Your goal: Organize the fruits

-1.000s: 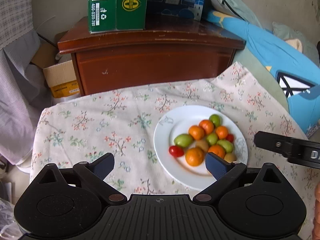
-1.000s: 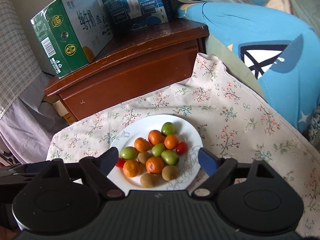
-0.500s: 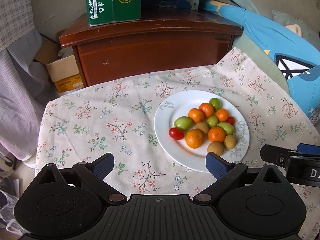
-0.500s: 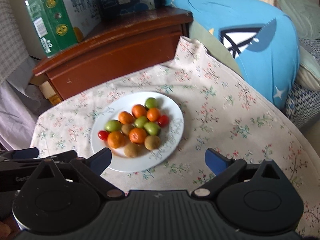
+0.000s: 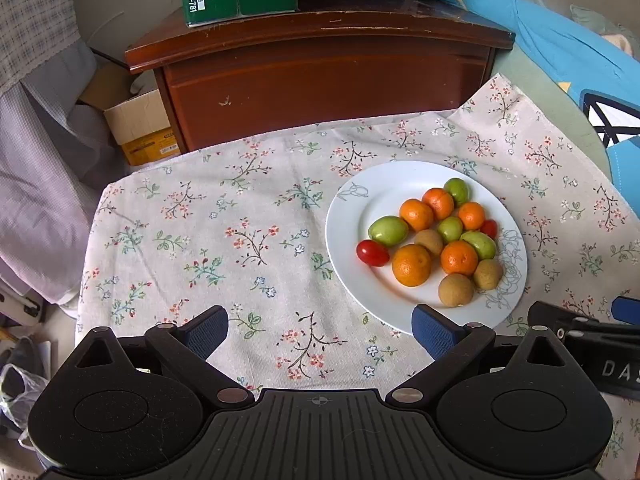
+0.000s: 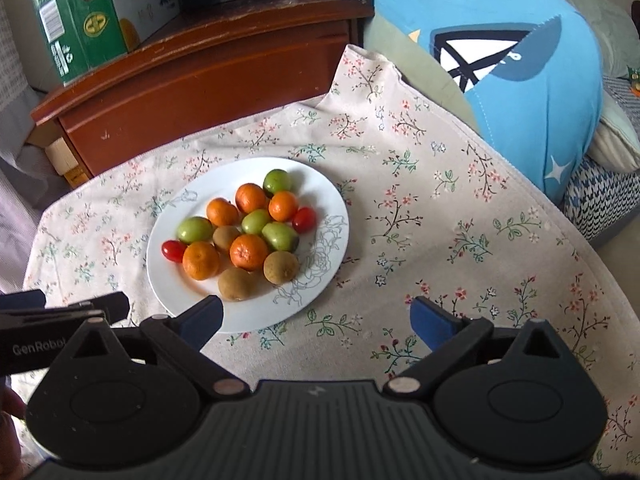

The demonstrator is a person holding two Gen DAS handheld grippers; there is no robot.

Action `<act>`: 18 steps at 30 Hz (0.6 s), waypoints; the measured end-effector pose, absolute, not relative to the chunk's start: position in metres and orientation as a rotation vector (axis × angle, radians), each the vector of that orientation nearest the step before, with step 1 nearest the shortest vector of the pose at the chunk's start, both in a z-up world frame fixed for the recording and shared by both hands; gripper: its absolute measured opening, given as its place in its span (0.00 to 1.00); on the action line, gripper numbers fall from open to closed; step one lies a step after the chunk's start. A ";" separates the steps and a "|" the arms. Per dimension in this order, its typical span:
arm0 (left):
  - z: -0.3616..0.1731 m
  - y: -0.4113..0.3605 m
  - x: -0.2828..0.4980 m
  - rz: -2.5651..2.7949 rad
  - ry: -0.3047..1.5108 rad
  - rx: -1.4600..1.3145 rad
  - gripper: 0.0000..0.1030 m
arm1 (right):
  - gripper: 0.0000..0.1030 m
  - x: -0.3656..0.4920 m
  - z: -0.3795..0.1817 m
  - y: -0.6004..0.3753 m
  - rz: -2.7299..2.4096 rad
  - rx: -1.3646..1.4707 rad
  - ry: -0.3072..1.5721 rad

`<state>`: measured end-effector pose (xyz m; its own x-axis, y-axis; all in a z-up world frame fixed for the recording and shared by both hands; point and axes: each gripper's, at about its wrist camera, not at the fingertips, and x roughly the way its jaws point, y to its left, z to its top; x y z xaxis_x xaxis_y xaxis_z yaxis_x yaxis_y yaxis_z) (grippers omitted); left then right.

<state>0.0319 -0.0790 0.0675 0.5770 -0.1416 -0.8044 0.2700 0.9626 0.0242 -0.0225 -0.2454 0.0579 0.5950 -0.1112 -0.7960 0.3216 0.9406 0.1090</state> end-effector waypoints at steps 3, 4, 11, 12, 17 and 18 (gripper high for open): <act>0.066 -0.081 0.032 -0.241 0.928 0.158 0.96 | 0.97 -0.021 0.056 -0.243 -0.253 0.241 0.906; 0.065 -0.082 0.033 -0.240 0.928 0.162 0.96 | 0.97 -0.020 0.056 -0.243 -0.253 0.240 0.907; 0.062 -0.084 0.034 -0.226 0.932 0.172 0.96 | 0.97 -0.018 0.053 -0.241 -0.257 0.232 0.914; 0.061 -0.084 0.034 -0.225 0.933 0.173 0.96 | 0.97 -0.018 0.053 -0.241 -0.258 0.231 0.914; 0.059 -0.085 0.035 -0.219 0.932 0.185 0.96 | 0.97 -0.017 0.051 -0.241 -0.260 0.223 0.914; 0.059 -0.085 0.035 -0.217 0.932 0.188 0.96 | 0.97 -0.017 0.050 -0.241 -0.260 0.223 0.915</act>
<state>0.0348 -0.0849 0.0585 0.5775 -0.1033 -0.8098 0.2650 0.9620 0.0663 -0.0166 -0.2409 0.0501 0.5828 -0.1263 -0.8027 0.3143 0.9460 0.0793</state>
